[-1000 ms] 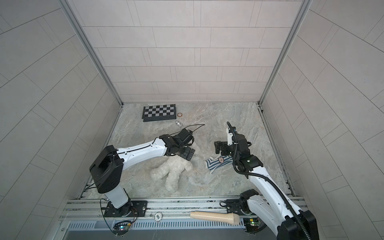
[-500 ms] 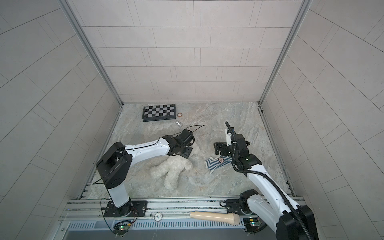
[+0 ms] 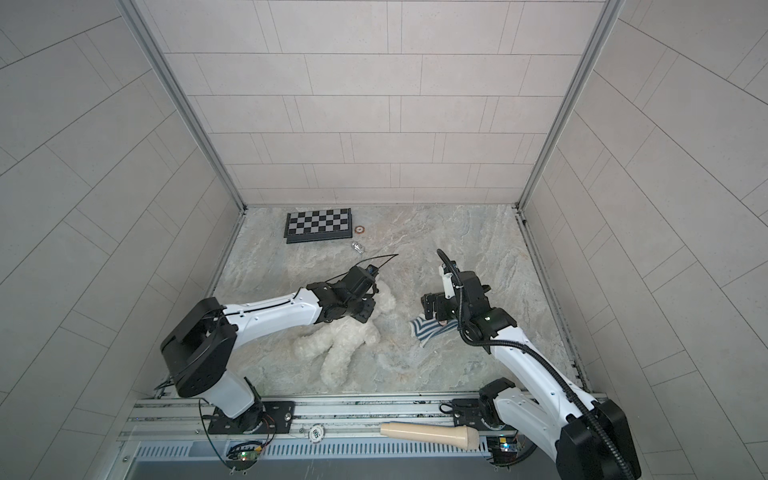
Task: Dress the teddy bear
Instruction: 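Grasp the bear's head with the left gripper while the right lowers to the sweater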
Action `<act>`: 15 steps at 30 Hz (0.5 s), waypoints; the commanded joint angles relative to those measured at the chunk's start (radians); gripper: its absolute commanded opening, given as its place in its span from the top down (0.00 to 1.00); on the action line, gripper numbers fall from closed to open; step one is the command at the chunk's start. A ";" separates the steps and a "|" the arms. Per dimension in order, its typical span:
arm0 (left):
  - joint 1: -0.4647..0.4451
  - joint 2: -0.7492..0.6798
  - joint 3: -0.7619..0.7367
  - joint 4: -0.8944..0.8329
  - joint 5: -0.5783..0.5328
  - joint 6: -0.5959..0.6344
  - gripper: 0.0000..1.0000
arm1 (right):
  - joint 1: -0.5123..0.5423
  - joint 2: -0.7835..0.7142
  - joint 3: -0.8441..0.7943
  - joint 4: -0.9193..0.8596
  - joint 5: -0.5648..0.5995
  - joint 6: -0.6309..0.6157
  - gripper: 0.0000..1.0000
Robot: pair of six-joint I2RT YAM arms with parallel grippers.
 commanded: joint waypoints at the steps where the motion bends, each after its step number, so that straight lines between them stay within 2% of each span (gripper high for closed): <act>1: 0.002 -0.077 -0.050 0.076 0.007 -0.008 0.77 | 0.058 0.039 0.080 -0.147 0.070 -0.038 0.00; 3: 0.010 -0.121 -0.079 0.097 0.008 -0.022 0.80 | 0.099 0.072 0.109 -0.203 0.084 -0.040 0.03; 8: 0.073 -0.219 -0.150 0.159 0.065 -0.076 0.86 | 0.197 0.140 0.151 -0.274 0.126 -0.020 0.16; 15: 0.132 -0.342 -0.228 0.187 0.083 -0.125 0.90 | 0.262 0.261 0.176 -0.278 0.137 0.023 0.23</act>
